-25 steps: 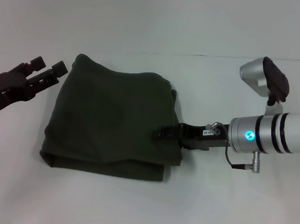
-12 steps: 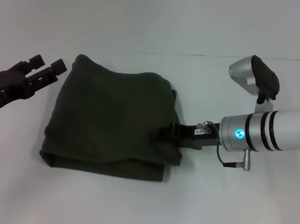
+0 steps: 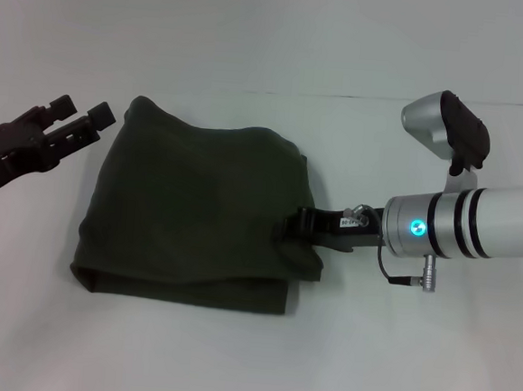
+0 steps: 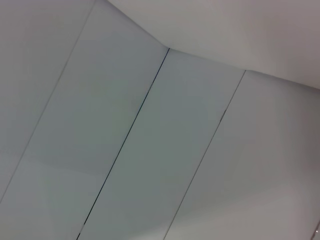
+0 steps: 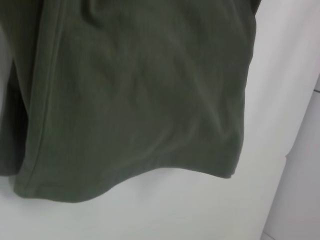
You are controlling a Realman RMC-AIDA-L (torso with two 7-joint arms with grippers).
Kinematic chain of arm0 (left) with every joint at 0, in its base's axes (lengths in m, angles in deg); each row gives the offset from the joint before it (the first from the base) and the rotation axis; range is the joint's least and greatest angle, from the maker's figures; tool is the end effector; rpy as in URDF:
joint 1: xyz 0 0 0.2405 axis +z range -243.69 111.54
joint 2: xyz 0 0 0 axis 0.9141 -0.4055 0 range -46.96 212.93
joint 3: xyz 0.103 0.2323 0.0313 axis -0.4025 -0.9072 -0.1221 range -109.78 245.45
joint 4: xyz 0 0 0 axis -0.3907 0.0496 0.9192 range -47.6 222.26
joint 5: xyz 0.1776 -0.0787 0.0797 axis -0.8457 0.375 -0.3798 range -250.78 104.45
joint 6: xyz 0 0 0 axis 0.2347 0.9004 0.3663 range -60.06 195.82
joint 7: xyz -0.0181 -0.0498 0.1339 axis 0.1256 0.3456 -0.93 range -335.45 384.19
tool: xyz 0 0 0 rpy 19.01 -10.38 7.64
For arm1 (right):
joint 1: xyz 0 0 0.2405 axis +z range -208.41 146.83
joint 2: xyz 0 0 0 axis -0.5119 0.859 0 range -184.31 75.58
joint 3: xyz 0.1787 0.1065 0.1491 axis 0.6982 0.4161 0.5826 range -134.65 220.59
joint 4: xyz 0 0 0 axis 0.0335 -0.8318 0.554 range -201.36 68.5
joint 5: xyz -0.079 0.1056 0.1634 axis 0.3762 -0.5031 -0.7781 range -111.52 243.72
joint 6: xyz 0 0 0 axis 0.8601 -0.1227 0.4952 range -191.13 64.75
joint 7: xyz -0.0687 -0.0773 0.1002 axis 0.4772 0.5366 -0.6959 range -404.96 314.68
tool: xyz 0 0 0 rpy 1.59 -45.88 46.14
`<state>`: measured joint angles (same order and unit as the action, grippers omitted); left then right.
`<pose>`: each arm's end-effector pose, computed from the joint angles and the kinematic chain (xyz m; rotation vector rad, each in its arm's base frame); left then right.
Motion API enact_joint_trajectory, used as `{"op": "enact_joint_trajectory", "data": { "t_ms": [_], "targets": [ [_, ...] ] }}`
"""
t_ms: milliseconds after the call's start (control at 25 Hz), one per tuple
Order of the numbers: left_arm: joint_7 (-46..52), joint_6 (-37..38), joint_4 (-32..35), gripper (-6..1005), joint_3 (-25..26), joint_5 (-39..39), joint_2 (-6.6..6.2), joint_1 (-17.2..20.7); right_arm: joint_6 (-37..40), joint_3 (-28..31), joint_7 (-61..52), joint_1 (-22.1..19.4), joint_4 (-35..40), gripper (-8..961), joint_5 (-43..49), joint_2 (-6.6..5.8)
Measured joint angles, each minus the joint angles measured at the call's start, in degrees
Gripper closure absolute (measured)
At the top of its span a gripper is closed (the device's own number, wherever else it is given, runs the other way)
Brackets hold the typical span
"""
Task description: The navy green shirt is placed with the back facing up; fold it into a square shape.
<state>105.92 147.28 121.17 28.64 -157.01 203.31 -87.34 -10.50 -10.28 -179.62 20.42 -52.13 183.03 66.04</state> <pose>-0.2953 0.3298 0.0361 -2.0713 -0.9178 -1.1416 0.2172 0.3974 -0.0999 -2.2270 1.8214 0.3962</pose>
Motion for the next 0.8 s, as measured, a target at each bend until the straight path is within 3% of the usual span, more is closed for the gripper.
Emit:
{"op": "enact_joint_trajectory", "data": {
  "t_ms": [160, 800],
  "targets": [
    [0.0, -0.5, 0.0, 90, 0.0, 0.0, 0.00, -0.1, -0.1, 0.3, 0.9, -0.6, 0.4, 840, -1.1, -0.10],
    [0.1, -1.6, -1.4, 90, 0.0, 0.0, -0.08, -0.7, 2.1, 0.3, 2.9, -4.9, 3.9, 858, -3.0, -0.50]
  ]
}}
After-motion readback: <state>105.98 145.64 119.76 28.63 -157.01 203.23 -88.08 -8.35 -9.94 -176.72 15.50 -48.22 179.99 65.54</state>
